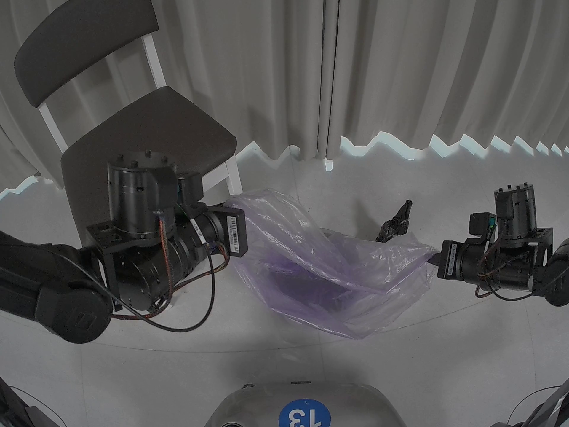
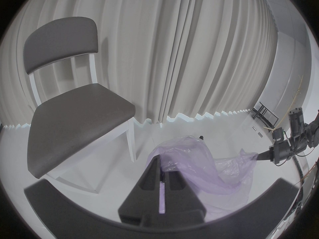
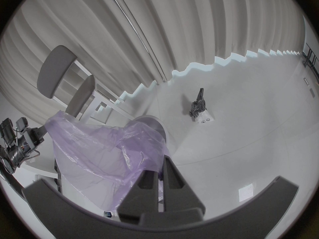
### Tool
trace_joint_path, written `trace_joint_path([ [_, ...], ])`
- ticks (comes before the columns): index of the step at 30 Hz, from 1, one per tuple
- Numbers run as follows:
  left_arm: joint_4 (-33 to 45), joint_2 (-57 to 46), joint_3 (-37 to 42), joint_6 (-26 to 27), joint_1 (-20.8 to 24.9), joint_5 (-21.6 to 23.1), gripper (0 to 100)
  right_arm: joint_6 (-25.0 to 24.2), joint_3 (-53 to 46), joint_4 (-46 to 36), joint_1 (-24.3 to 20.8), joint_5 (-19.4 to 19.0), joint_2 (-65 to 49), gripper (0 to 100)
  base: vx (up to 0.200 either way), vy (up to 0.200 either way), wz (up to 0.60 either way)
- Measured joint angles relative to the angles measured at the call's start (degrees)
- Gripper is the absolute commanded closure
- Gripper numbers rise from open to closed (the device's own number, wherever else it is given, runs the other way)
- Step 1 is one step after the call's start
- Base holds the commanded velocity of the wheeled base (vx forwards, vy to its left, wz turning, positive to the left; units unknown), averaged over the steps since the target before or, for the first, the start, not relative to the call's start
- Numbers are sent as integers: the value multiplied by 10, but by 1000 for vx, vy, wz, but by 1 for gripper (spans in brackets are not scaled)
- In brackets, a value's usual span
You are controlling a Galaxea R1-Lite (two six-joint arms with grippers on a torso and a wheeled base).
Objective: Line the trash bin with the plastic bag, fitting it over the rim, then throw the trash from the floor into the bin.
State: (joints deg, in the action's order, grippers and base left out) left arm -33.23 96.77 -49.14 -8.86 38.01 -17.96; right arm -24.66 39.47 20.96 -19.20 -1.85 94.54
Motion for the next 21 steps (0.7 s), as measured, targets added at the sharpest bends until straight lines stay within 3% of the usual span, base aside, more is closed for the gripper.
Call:
trace_joint_path([
  [5,-2,25,-20,-1,9,0,100,5,2,11,45,-35,45,100,0,0,0],
  [21,3,99,-94,-1,45,0,100,33,4,40,134,-76,102,100,0,0,0],
])
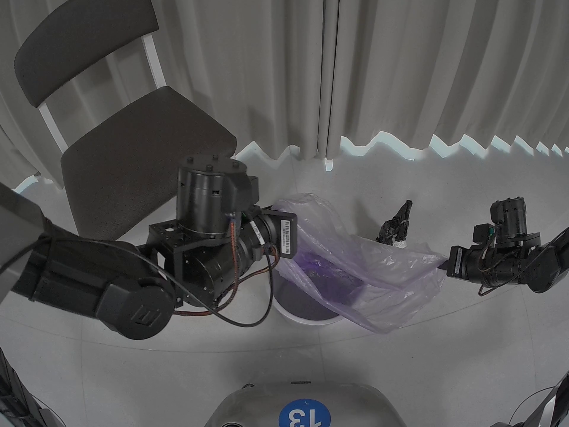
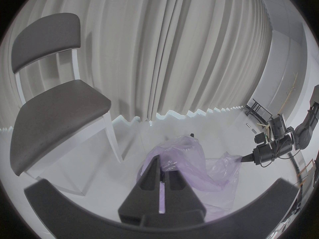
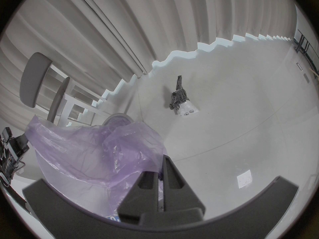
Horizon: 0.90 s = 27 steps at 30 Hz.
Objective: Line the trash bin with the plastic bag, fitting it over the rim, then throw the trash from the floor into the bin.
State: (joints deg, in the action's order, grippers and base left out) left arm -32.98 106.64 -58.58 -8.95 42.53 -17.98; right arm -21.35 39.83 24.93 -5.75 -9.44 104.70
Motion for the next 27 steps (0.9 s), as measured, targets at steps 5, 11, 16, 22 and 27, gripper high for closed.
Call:
trace_joint_path([
  [5,-6,21,-16,-6,3,1,100,20,-4,-2,14,-1,0,100,0,0,0],
  [11,-7,37,-23,-45,-22,39,100,30,-10,-4,17,-2,-9,100,0,0,0],
  [16,-7,44,-30,-71,-55,67,100,32,-17,-6,7,-4,-25,100,0,0,0],
  [22,-7,52,-23,-90,-88,79,100,22,-24,-2,-39,0,-33,100,0,0,0],
  [27,-29,65,-14,-129,-102,96,100,-13,-27,1,-79,3,-35,100,0,0,0],
])
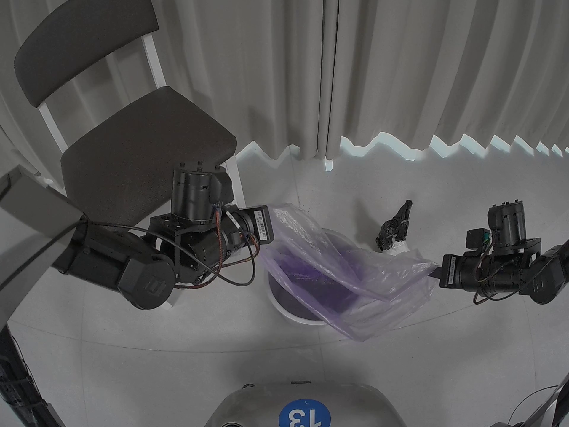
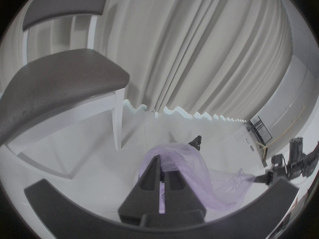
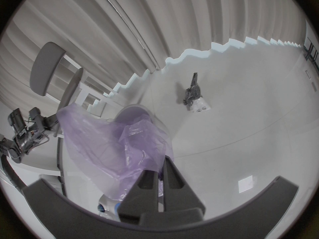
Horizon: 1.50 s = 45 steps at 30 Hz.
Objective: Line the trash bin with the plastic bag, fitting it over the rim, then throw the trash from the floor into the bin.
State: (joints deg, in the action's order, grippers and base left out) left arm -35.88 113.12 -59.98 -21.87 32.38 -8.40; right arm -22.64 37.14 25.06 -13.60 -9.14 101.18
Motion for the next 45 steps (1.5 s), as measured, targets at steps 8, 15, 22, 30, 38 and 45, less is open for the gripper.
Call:
trace_joint_path([
  [8,-61,44,6,-24,-12,6,100,-58,3,56,-42,1,17,100,0,0,0],
  [15,-67,63,12,-25,-31,7,100,-67,3,90,-56,13,64,100,0,0,0],
  [22,-74,78,15,-26,-42,7,100,-70,6,134,-58,25,104,100,0,0,0],
  [30,-67,70,46,-26,-45,7,100,-68,3,107,-55,37,117,100,0,0,0],
  [38,-70,36,87,-26,-47,7,100,-63,5,71,-53,39,90,100,0,0,0],
  [45,-75,-10,143,-23,-38,5,100,-51,-7,59,-53,39,59,100,0,0,0],
])
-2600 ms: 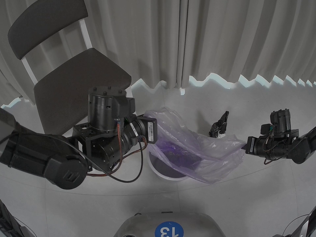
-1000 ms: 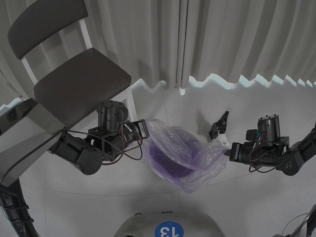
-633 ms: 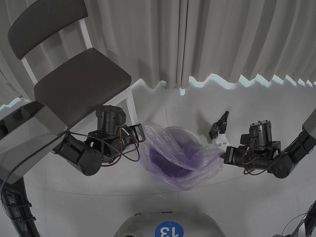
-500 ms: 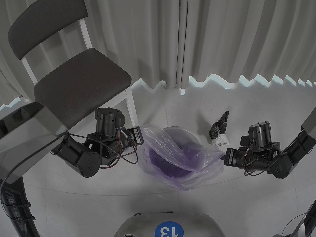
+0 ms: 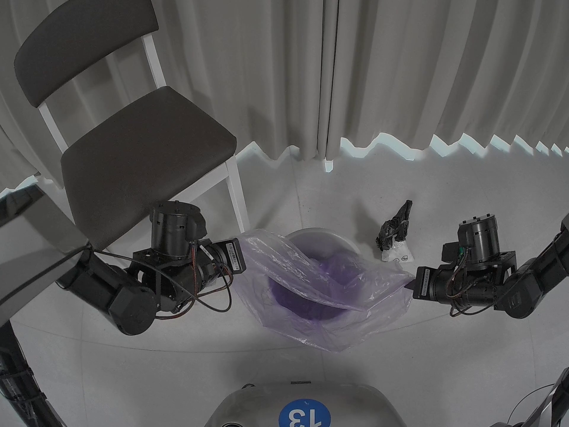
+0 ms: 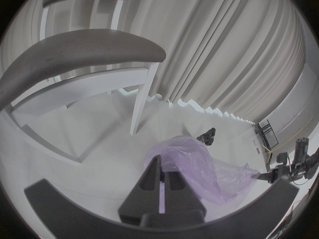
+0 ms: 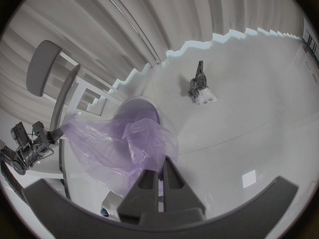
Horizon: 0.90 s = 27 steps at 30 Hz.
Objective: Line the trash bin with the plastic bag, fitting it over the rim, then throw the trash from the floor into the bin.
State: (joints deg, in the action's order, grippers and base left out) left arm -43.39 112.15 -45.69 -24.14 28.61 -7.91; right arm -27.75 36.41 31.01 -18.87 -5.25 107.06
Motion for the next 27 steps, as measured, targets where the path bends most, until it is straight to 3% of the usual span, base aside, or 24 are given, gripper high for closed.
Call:
trace_joint_path([
  [15,3,-52,44,3,10,-3,100,15,-29,-1,-1,3,-38,100,0,0,0],
  [27,-3,-26,58,1,12,1,100,18,-38,3,-3,2,-14,100,0,0,0],
])
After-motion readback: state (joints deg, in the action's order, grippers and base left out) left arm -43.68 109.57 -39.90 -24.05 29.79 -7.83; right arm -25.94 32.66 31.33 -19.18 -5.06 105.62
